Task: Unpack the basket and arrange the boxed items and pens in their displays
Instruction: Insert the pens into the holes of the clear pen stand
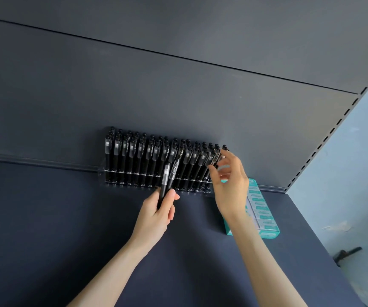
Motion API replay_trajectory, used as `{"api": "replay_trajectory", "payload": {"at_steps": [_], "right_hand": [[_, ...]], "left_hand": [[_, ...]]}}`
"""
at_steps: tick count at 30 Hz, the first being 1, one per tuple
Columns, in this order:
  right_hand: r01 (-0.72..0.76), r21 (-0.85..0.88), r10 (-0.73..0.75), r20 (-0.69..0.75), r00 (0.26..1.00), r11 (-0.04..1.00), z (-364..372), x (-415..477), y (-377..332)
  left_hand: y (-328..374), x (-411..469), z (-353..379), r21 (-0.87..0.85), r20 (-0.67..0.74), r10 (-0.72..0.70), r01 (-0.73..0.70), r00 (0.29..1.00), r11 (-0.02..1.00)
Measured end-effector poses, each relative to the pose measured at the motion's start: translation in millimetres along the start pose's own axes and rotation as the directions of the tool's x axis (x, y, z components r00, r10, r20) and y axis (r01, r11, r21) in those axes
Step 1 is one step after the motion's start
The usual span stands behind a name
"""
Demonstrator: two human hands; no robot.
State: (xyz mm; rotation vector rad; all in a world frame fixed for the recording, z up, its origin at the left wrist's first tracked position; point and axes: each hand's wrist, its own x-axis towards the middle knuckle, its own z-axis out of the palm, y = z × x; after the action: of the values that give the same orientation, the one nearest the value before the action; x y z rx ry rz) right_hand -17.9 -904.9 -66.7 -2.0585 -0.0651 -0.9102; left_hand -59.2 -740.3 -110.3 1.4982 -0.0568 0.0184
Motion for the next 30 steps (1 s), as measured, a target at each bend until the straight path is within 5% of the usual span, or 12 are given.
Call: {"api": "replay_trajectory", "payload": {"at_steps": [2, 6, 13, 21, 30], "right_hand": [[-0.058, 0.167, 0.054, 0.026, 0.998, 0.984, -2.4, -11.5, -5.9], [-0.276, 0.388, 0.143, 0.336, 0.931, 0.88, -1.1, -25.6, -16.8], [-0.345, 0.53, 0.154, 0.37, 0.916, 0.775, -6.1, -27.5, -9.4], [-0.14, 0.388, 0.176, -0.058, 0.983, 0.911, -29.9, 4.7, -0.9], [0.001, 0.165, 0.018, -0.109, 0.994, 0.986, -22.5, 30.9, 5.2]], "left_hand": [[1.3, -1.9, 1.3, -0.013, 0.072, -0.01, 0.011, 0.997, 1.0], [1.6, -7.1, 6.8, 0.018, 0.208, -0.035, 0.032, 0.977, 0.999], [3.6, -7.4, 7.3, -0.015, 0.214, -0.052, 0.056, 0.976, 0.998], [-1.3, -2.5, 2.7, -0.014, 0.007, 0.003, -0.003, 1.0, 1.0], [0.5, -1.2, 0.2, -0.047, -0.013, 0.01, -0.011, 1.0, 0.999]]}}
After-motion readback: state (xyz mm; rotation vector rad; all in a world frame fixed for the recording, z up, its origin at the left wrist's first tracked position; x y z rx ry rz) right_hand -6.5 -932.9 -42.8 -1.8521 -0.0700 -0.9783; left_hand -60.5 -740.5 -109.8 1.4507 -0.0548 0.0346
